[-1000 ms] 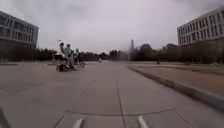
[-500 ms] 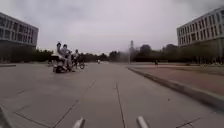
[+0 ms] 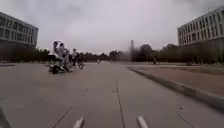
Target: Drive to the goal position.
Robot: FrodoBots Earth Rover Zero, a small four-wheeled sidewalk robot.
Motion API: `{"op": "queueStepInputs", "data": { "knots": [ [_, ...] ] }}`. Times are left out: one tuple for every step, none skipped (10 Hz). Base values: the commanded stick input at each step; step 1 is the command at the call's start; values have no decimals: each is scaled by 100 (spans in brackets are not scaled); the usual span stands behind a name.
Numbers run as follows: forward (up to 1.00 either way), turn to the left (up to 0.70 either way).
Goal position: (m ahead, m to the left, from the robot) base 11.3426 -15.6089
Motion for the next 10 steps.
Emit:
{"op": "queueStepInputs", "data": {
  "knots": [
    [70,0],
    [70,0],
    [70,0],
    [70,0],
    [70,0],
    [70,0],
    [70,0],
    [70,0],
    [70,0],
    [70,0]
  ]
}}
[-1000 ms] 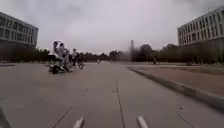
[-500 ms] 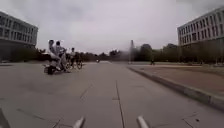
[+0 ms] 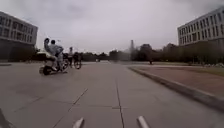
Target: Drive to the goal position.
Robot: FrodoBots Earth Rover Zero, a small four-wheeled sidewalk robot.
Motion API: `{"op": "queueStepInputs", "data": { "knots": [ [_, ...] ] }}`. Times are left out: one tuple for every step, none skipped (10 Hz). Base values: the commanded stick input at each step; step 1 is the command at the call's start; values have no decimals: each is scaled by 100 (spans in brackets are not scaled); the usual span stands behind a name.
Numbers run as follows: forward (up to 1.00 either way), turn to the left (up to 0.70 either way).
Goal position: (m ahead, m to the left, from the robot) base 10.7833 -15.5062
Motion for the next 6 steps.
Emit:
{"op": "queueStepInputs", "data": {
  "knots": [
    [70,0],
    [70,0],
    [70,0],
    [70,0],
    [70,0],
    [70,0]
  ]
}}
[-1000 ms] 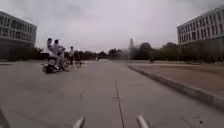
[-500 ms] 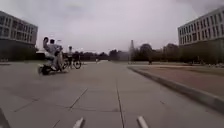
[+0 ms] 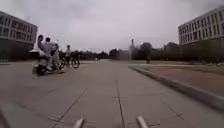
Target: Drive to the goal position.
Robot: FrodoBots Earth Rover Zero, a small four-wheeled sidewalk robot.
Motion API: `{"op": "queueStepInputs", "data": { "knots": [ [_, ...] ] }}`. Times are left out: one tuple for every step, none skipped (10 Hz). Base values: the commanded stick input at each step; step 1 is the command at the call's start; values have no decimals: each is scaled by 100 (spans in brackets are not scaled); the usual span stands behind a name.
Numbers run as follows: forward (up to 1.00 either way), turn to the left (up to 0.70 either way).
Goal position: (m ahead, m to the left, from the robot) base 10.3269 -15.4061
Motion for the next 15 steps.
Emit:
{"op": "queueStepInputs", "data": {
  "knots": [
    [70,0],
    [70,0],
    [70,0],
    [70,0],
    [70,0],
    [70,0],
    [70,0],
    [70,0],
    [70,0],
    [70,0],
    [70,0],
    [70,0],
    [70,0],
    [70,0],
    [70,0]
  ]
}}
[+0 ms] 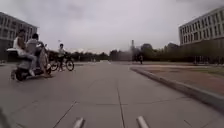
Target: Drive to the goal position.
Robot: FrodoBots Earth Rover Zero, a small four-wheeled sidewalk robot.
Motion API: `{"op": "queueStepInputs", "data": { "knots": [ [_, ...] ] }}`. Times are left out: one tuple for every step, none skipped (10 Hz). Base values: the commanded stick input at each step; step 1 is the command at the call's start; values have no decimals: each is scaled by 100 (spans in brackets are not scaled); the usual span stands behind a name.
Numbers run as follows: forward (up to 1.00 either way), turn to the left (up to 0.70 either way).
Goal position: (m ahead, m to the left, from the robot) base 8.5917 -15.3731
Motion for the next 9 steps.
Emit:
{"op": "queueStepInputs", "data": {
  "knots": [
    [70,0],
    [70,0],
    [70,0],
    [70,0],
    [70,0],
    [70,0],
    [70,0],
    [70,0],
    [70,0]
  ]
}}
